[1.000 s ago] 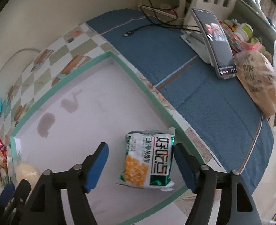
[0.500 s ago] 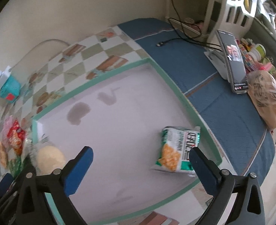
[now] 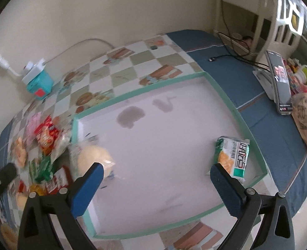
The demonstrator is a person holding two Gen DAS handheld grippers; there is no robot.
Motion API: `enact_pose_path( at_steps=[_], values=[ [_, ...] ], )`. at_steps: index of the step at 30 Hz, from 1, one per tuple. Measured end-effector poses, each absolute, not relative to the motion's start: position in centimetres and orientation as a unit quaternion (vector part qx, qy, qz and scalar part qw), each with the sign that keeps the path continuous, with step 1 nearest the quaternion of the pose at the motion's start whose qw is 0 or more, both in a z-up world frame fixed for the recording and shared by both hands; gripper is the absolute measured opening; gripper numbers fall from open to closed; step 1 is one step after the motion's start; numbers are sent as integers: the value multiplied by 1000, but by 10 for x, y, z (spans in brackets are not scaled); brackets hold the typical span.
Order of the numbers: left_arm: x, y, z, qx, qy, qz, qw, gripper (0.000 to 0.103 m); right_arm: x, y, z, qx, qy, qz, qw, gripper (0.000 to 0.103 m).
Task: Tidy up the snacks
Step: 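Withdraw both tools from the tray back toward the snack pile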
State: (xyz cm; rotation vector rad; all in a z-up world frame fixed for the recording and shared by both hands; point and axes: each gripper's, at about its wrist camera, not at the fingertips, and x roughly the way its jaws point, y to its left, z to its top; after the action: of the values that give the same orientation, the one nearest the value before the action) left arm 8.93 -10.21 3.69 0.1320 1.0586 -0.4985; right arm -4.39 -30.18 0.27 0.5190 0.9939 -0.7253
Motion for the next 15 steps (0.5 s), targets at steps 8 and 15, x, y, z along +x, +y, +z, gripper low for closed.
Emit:
enact_pose_path(
  at_steps=[8, 15],
  values=[
    [106, -8, 131, 89, 457, -196, 863, 98, -35, -279, 11, 202, 472, -322, 796, 103],
    [106, 39, 217, 61, 443, -175, 877, 98, -22, -258, 12, 170, 481, -313, 801, 103]
  ],
)
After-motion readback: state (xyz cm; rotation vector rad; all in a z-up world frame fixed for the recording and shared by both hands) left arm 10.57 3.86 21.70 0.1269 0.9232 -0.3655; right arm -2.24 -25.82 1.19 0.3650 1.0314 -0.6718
